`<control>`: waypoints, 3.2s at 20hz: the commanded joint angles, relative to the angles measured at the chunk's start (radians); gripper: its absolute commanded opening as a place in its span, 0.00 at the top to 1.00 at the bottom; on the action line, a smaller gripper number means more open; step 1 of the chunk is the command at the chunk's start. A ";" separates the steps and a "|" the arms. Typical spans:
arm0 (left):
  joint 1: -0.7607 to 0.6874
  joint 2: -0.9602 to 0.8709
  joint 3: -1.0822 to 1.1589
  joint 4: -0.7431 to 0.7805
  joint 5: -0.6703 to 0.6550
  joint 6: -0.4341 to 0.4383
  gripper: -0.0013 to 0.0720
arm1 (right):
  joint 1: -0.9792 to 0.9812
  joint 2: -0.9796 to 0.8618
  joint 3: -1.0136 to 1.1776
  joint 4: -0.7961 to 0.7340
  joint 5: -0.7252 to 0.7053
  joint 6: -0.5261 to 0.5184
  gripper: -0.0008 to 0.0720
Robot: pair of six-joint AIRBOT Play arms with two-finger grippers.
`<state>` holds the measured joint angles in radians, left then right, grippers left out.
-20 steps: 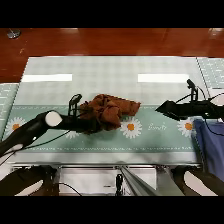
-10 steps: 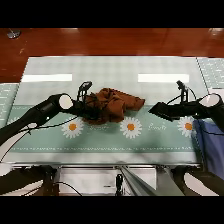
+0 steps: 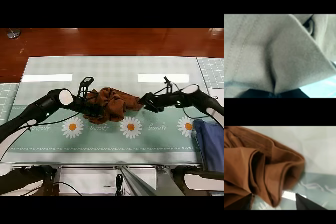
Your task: Fold the shirts.
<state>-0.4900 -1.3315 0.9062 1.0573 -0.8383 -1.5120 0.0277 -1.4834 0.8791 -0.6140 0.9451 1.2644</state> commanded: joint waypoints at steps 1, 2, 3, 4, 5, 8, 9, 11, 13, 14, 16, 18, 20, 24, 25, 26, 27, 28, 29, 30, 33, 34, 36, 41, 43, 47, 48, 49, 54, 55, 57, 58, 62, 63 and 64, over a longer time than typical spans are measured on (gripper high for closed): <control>-0.001 0.000 0.003 0.001 -0.005 -0.003 0.95 | 0.054 -0.129 0.117 0.033 0.004 0.031 0.25; -0.001 0.000 0.003 0.001 -0.005 -0.003 0.95 | 0.059 -0.149 0.144 0.032 0.015 0.033 0.44; 0.000 0.000 0.003 0.001 -0.004 -0.003 0.95 | 0.060 -0.162 0.164 0.032 0.027 0.031 0.65; 0.000 0.000 0.003 0.001 -0.002 -0.003 0.95 | 0.059 -0.171 0.188 0.032 0.047 0.006 0.93; 0.007 0.001 0.007 0.002 -0.003 -0.002 0.95 | 0.053 -0.171 0.218 0.032 0.075 -0.013 0.95; 0.105 0.053 0.116 0.005 -0.068 0.009 0.95 | -0.005 -0.145 0.461 0.028 0.247 -0.005 0.95; 0.146 0.088 0.174 0.003 -0.058 0.008 0.95 | -0.027 -0.126 0.578 0.023 0.267 0.034 0.95; 0.235 0.159 0.314 -0.048 0.007 0.008 0.95 | -0.058 -0.106 0.834 -0.008 0.285 0.124 0.95; 0.313 0.223 0.452 -0.079 0.046 -0.005 0.95 | -0.090 -0.103 1.137 -0.058 0.364 0.196 0.95; 0.349 0.257 0.515 -0.079 0.045 -0.010 0.95 | -0.105 -0.094 1.259 -0.083 0.408 0.210 0.95; 0.412 0.332 0.600 -0.078 0.045 -0.006 0.95 | -0.147 0.006 1.330 -0.105 0.421 0.212 0.95; 0.473 0.421 0.637 -0.077 0.045 -0.006 0.95 | -0.197 0.161 1.284 -0.112 0.440 0.177 0.95; 0.536 0.525 0.639 -0.046 0.031 0.000 0.95 | -0.234 0.340 1.199 -0.195 0.459 0.141 0.95; 0.626 0.708 0.638 0.099 -0.109 -0.003 0.95 | -0.240 0.646 1.060 -0.507 0.530 0.176 0.95; 0.639 0.745 0.638 0.108 -0.161 -0.003 0.95 | -0.240 0.711 1.027 -0.550 0.534 0.188 0.95; 0.645 0.775 0.638 0.108 -0.218 -0.003 0.95 | -0.240 0.766 0.998 -0.576 0.537 0.204 0.95; 0.645 0.799 0.637 0.107 -0.285 -0.003 0.95 | -0.240 0.816 0.966 -0.591 0.546 0.215 0.95; 0.645 0.818 0.637 0.106 -0.367 -0.017 0.95 | -0.240 0.859 0.929 -0.594 0.557 0.227 0.95; 0.645 0.834 0.625 0.105 -0.433 -0.032 0.95 | -0.240 0.890 0.894 -0.592 0.569 0.235 0.95; 0.645 0.852 0.594 0.094 -0.497 -0.046 0.95 | -0.240 0.917 0.852 -0.589 0.582 0.249 0.95; 0.645 0.904 0.425 0.021 -0.623 -0.071 0.95 | -0.240 0.958 0.721 -0.551 0.618 0.262 0.95; 0.645 0.917 0.355 -0.016 -0.636 -0.071 0.95 | -0.240 0.960 0.672 -0.524 0.629 0.262 0.95; 0.645 0.930 0.204 -0.082 -0.639 -0.066 0.95 | -0.240 0.959 0.562 -0.476 0.624 0.257 0.95; 0.636 0.851 -0.196 -0.273 -0.398 0.071 0.95 | -0.240 0.900 0.204 -0.497 0.447 0.215 0.95; 0.589 0.747 -0.274 -0.303 -0.231 0.121 0.95 | -0.240 0.803 0.122 -0.509 0.322 0.209 0.95; 0.405 0.455 -0.267 -0.312 -0.050 0.151 0.95 | -0.240 0.505 0.112 -0.534 0.150 0.209 0.95; 0.352 0.388 -0.262 -0.326 -0.022 0.151 0.95 | -0.240 0.425 0.122 -0.532 0.123 0.209 0.95; 0.298 0.323 -0.259 -0.336 0.013 0.150 0.95 | -0.240 0.352 0.139 -0.516 0.117 0.209 0.95; 0.198 0.154 -0.192 -0.343 0.054 0.147 0.47 | -0.242 0.096 0.242 -0.439 0.144 0.214 0.72; 0.226 0.155 -0.156 -0.337 0.016 0.147 0.04 | -0.250 0.077 0.276 -0.424 0.173 0.212 0.31; 0.335 0.155 -0.035 -0.271 -0.154 0.157 0.02 | -0.293 0.069 0.365 -0.417 0.260 0.185 0.13; 0.410 0.159 0.032 -0.225 -0.241 0.154 0.02 | -0.330 0.076 0.407 -0.422 0.314 0.150 0.13; 0.722 0.215 0.116 -0.175 -0.289 0.058 0.02 | -0.542 0.183 0.306 -0.512 0.312 0.136 0.13; 0.761 0.215 0.092 -0.206 -0.269 0.034 0.02 | -0.583 0.211 0.219 -0.496 0.279 0.136 0.13; 0.768 0.195 0.066 -0.259 -0.279 0.067 0.02 | -0.608 0.235 0.114 -0.464 0.237 0.134 0.13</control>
<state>0.1577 -1.1339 0.9730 0.8455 -1.0771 -1.4231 -0.4774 -1.3045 1.1412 -1.0954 1.2259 1.4113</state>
